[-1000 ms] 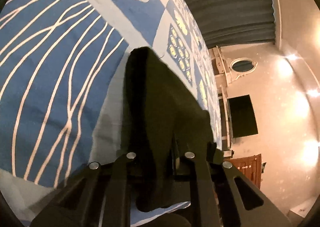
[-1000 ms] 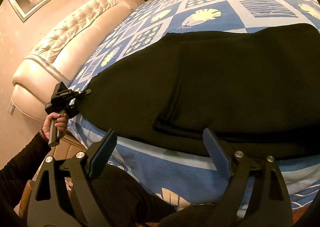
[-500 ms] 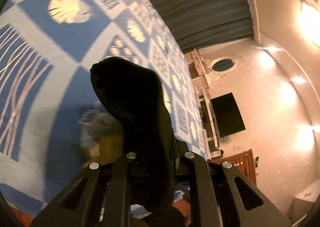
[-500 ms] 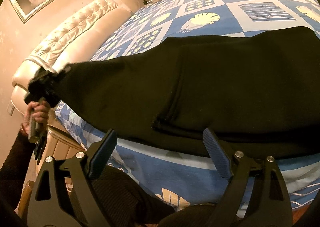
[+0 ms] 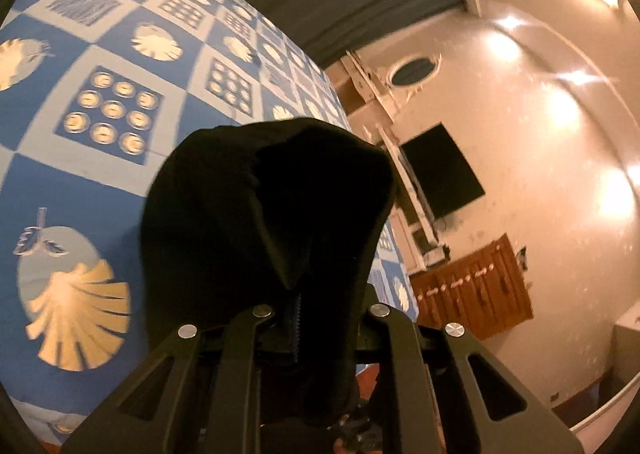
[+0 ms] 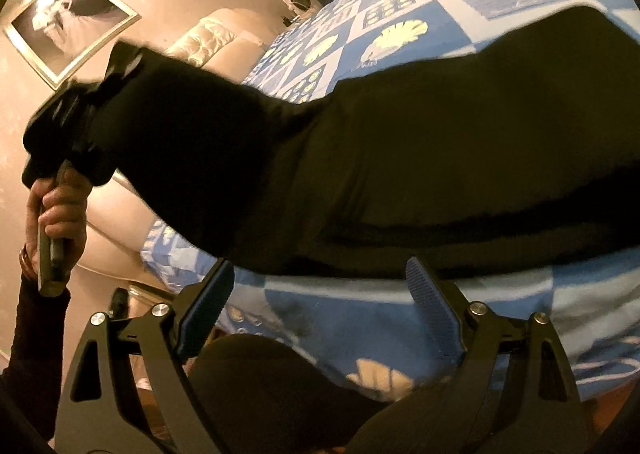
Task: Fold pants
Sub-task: 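Lift the pants edge with the left gripper and fold it toward the right gripper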
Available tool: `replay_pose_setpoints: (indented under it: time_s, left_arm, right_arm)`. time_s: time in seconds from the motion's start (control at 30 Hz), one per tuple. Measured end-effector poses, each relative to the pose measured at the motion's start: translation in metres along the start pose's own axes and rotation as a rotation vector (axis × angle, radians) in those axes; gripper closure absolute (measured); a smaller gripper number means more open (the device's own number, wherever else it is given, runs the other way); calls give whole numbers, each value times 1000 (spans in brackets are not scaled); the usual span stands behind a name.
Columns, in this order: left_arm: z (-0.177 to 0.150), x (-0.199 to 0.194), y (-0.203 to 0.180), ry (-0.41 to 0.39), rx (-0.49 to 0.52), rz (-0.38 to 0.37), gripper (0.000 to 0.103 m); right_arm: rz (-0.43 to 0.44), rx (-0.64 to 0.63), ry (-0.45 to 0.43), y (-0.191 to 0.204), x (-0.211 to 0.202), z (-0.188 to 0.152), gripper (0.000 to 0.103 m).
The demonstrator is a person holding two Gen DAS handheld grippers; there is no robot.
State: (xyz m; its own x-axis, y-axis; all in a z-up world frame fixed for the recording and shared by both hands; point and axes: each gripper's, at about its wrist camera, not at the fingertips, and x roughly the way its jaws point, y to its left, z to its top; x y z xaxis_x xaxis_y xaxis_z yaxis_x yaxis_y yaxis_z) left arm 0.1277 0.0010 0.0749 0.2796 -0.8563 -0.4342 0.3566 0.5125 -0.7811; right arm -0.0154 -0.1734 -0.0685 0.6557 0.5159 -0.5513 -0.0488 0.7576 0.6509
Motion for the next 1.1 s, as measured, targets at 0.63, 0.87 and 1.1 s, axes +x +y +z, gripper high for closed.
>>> replay_pose_setpoints:
  time_s: [0.63, 0.87, 1.1]
  left_arm:
    - [-39, 181, -79, 272, 139, 107, 88]
    - [-60, 232, -71, 350, 156, 172, 87]
    - [-72, 256, -64, 394, 131, 193, 77]
  right_arm:
    - [103, 108, -21, -10, -21, -21, 15]
    - [127, 195, -56, -29, -37, -25, 15]
    - [142, 283, -64, -45, -43, -28, 15]
